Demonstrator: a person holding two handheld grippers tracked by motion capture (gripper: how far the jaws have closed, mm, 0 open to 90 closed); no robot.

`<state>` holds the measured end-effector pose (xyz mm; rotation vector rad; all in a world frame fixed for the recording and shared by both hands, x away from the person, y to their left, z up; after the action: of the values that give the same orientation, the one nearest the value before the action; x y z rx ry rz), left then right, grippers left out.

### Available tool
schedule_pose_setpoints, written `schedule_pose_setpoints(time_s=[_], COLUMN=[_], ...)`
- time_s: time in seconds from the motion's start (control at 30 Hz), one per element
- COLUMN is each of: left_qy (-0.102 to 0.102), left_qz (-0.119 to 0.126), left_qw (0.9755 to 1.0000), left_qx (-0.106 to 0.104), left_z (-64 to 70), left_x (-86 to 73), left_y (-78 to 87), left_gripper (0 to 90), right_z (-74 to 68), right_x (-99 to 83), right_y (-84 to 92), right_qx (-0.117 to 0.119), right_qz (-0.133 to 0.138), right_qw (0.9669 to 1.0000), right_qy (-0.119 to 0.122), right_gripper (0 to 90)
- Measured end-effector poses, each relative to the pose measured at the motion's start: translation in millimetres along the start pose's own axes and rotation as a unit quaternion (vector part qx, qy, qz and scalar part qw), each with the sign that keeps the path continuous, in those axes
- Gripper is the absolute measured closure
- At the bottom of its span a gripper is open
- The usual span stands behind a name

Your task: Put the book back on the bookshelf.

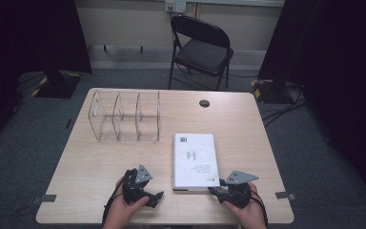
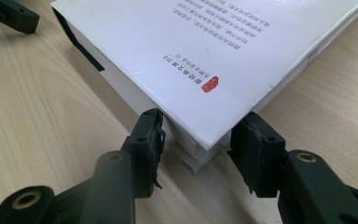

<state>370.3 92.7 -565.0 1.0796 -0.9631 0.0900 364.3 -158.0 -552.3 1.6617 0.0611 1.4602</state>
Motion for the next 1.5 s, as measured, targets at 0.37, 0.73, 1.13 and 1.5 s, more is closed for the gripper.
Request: schedule_pose_setpoints(time_s=[0.37,0.73,1.13,1.5], left_qy=[-0.002,-0.001,0.006,0.005], left_qz=[-0.002,-0.001,0.0,-0.002], left_qw=[1.0,1.0,1.0,1.0], left_qx=[0.0,0.001,0.0,0.002], left_z=[-0.2,-0.2,0.9,0.5], left_x=[-0.2,-0.2,1.8,3.4], left_y=[0.1,0.1,-2.2,-3.8], left_gripper=[0.0,0.0,0.0,0.0], right_z=[0.3,1.9,3.4,4.1], right_x=[3.9,9.9,19.3,22.3], right_y=[2.6,7.3,19.4,25.0], right_qx=[0.003,0.012,0.005,-0.015], right_qz=[-0.005,0.012,0.036,0.039], right_qw=[0.9999,0.9996,0.9992,0.9991], right_qy=[-0.011,-0.02,-0.015,0.001], right_gripper=[53.6,53.8,54.3,49.9])
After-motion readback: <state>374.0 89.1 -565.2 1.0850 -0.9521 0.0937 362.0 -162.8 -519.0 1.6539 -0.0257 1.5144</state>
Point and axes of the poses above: each handheld gripper's, and its own axes: y roughly backward along the jaws, x roughly out of its top, z roughly to its right, the point moved 9 cm from there along -y, roughly forward along the jaws, and after that the axes turned 10 degrees about y, right-handed, at the moved point
